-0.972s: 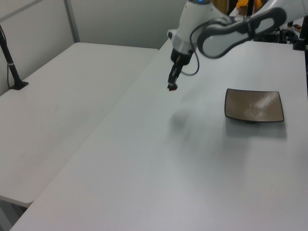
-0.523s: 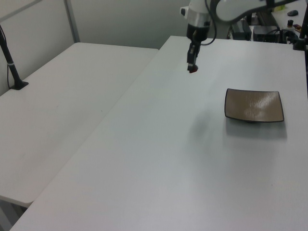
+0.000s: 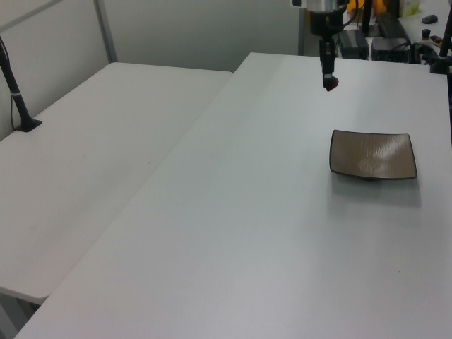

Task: Strawberries on a ceramic plate
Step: 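Lift the held strawberry and carry it over the brown plate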

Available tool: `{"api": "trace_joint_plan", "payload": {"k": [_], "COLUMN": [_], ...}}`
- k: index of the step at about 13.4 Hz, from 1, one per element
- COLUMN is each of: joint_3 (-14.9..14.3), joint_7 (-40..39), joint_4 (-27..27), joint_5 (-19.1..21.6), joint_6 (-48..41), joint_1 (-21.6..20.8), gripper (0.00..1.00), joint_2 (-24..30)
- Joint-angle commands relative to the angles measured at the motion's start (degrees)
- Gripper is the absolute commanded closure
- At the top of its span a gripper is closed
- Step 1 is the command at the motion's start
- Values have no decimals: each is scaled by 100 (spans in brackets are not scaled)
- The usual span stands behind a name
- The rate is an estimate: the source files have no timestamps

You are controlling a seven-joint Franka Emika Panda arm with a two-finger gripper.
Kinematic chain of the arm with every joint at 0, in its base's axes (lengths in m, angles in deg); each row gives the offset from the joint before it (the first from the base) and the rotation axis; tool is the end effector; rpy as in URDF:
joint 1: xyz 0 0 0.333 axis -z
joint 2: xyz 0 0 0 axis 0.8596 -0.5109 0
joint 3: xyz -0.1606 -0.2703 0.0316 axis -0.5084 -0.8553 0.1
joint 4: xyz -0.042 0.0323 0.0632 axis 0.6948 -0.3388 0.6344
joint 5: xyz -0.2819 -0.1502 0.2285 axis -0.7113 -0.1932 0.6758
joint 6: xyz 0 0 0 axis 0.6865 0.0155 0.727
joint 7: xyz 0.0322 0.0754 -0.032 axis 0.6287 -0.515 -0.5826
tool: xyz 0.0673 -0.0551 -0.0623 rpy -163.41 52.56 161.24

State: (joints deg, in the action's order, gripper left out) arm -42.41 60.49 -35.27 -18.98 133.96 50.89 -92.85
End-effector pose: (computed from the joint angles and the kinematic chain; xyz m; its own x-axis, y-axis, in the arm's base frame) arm 0.5939 0.0639 0.5508 0.9311 0.3546 -0.0857 0.3511 -0.9348 -0.0540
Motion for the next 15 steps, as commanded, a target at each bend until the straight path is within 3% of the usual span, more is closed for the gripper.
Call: {"api": "trace_joint_plan", "payload": {"k": [1, 10, 15], "joint_3": [-72, -72, -64], "joint_7": [-317, -432, -423], "joint_4": [-752, -1938, -2651], "joint_5": [104, -141, -274], "joint_6": [-49, 64, 758], "joint_1": [-66, -198, -216], "gripper": [95, 94, 94], "joint_2": [577, 912, 903]}}
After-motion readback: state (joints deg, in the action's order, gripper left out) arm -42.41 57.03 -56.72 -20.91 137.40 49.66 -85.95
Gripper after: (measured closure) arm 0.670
